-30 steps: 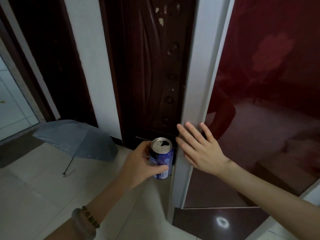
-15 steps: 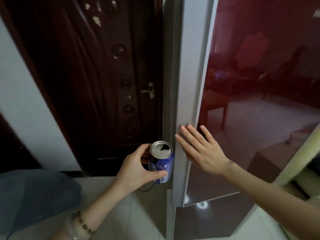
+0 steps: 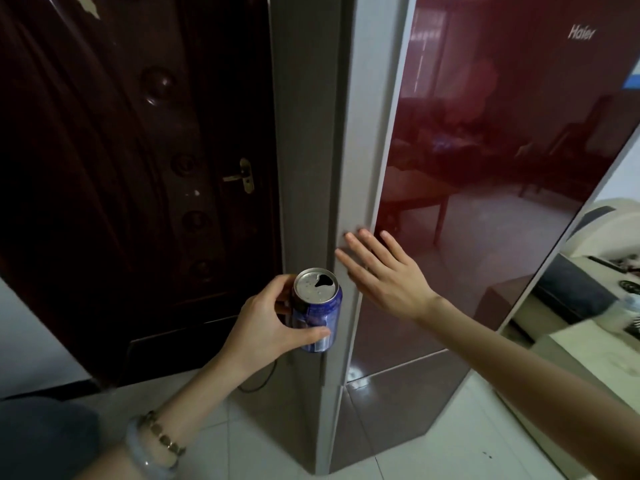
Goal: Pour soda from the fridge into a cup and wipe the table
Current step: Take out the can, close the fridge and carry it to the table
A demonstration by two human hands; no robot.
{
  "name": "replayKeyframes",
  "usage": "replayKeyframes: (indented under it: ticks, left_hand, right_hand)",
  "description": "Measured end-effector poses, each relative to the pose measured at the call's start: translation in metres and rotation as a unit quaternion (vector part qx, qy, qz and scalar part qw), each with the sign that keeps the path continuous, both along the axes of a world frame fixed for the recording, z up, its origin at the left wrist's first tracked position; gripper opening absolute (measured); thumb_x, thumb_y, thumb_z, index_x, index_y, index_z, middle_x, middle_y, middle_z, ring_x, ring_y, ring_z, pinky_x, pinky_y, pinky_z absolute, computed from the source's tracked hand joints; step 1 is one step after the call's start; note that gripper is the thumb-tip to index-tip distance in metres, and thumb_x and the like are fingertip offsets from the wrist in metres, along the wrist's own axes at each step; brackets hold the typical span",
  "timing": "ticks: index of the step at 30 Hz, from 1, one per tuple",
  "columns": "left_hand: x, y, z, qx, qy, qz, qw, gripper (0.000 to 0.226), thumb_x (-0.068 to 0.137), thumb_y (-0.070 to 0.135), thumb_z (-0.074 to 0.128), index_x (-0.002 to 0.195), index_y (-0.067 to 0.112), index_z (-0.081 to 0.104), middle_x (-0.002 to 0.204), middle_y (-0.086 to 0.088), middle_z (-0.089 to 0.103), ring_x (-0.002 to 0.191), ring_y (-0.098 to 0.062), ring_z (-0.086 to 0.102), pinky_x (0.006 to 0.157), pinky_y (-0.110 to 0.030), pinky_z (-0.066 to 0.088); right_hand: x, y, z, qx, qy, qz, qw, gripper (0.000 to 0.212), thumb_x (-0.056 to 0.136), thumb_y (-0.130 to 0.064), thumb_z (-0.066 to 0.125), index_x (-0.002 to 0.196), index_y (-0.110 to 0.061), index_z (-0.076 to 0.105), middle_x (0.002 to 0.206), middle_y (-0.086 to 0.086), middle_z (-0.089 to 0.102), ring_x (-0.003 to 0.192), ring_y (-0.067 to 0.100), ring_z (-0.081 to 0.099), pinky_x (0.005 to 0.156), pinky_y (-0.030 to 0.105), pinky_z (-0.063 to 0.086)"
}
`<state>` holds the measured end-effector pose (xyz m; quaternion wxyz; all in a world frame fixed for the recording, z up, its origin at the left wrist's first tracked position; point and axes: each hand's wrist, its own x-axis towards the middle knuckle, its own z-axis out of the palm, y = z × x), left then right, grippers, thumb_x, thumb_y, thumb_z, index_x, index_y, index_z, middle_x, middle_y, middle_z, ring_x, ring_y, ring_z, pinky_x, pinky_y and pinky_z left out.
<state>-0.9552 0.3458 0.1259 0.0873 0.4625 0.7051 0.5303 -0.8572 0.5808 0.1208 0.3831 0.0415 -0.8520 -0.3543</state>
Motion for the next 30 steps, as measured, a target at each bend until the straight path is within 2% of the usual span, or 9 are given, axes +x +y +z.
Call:
replayKeyframes:
  ticks: [7,12,14,17,20,21,24,27,30]
  left_hand:
    - [-0.005,0.013,-0.002,0.004,-0.007,-0.011,1.0,0.065,0.053,0.03,0.091,0.108,0.033,0.056,0.1,0.018,0.067,0.094,0.0,0.063,0.08,-0.014,0.049]
    - [-0.005,0.017,0.001,0.005,-0.019,-0.03,0.999,0.067,0.049,0.047,0.084,0.108,0.032,0.057,0.1,0.018,0.067,0.094,-0.002,0.063,0.081,-0.017,0.05]
    - [-0.006,0.017,0.001,0.003,-0.019,-0.042,0.999,0.066,0.049,0.048,0.084,0.108,0.032,0.057,0.101,0.02,0.066,0.094,-0.002,0.064,0.081,-0.02,0.051]
    - [-0.006,0.018,0.0,0.001,-0.022,-0.056,0.998,0.069,0.047,0.047,0.085,0.109,0.029,0.059,0.1,0.015,0.068,0.095,-0.003,0.064,0.083,-0.025,0.052]
    - [-0.005,0.018,-0.002,-0.002,-0.022,-0.086,0.996,0.069,0.047,0.046,0.085,0.108,0.028,0.059,0.099,0.013,0.069,0.094,-0.004,0.065,0.083,-0.029,0.053]
    - [-0.004,0.019,-0.003,-0.003,-0.023,-0.098,0.995,0.068,0.047,0.045,0.085,0.107,0.03,0.059,0.099,0.014,0.069,0.094,-0.004,0.065,0.083,-0.03,0.053]
    - [0.002,0.02,-0.007,-0.006,-0.024,-0.134,0.991,0.066,0.047,0.045,0.085,0.106,0.034,0.059,0.1,0.018,0.068,0.095,-0.003,0.064,0.083,-0.026,0.052]
    - [0.013,0.023,-0.013,-0.008,-0.017,-0.175,0.984,0.067,0.047,0.038,0.09,0.106,0.033,0.059,0.099,0.017,0.068,0.094,-0.002,0.064,0.08,-0.017,0.05]
    - [0.03,0.029,-0.021,-0.02,-0.005,-0.224,0.974,0.068,0.051,0.025,0.092,0.11,0.025,0.059,0.101,0.012,0.066,0.093,-0.003,0.062,0.076,-0.012,0.047]
  right_hand:
    - [-0.005,0.003,0.007,0.012,-0.042,-0.006,0.999,0.055,0.094,-0.028,0.049,0.144,-0.014,0.031,0.149,0.012,0.026,0.139,0.03,0.024,0.117,0.044,0.011]
    - [0.001,-0.009,0.011,-0.032,-0.068,-0.026,0.997,0.06,0.088,-0.014,0.049,0.145,-0.012,0.03,0.152,0.014,0.024,0.141,0.031,0.02,0.117,0.046,0.013]
    - [0.009,-0.024,0.012,-0.089,-0.081,-0.029,0.992,0.064,0.082,-0.007,0.049,0.143,-0.007,0.032,0.152,0.017,0.026,0.141,0.033,0.019,0.117,0.046,0.013]
    - [0.025,-0.053,0.005,-0.271,-0.083,-0.023,0.959,0.059,0.077,-0.001,0.052,0.136,0.001,0.042,0.141,0.022,0.043,0.136,0.035,0.031,0.118,0.041,0.014]
    - [0.047,-0.081,-0.004,-0.473,-0.109,-0.054,0.872,0.061,0.075,0.0,0.044,0.136,0.001,0.043,0.137,0.021,0.048,0.132,0.035,0.041,0.114,0.031,0.019]
    - [0.054,-0.087,-0.006,-0.554,-0.118,-0.066,0.822,0.062,0.076,0.0,0.041,0.138,-0.002,0.041,0.137,0.018,0.048,0.131,0.031,0.041,0.112,0.026,0.022]
    - [0.074,-0.101,-0.013,-0.781,-0.098,-0.052,0.615,0.067,0.067,0.004,0.039,0.134,-0.003,0.044,0.128,0.01,0.055,0.116,0.013,0.054,0.101,0.021,0.04]
    - [0.1,-0.116,-0.02,-0.867,-0.069,-0.049,0.492,0.056,0.078,0.024,0.036,0.13,0.005,0.043,0.119,0.017,0.056,0.089,-0.006,0.061,0.081,0.013,0.047]
    - [0.126,-0.137,-0.019,-0.917,0.0,-0.062,0.395,0.046,0.085,0.018,0.041,0.127,0.001,0.049,0.117,0.02,0.06,0.088,0.008,0.062,0.074,0.014,0.05]
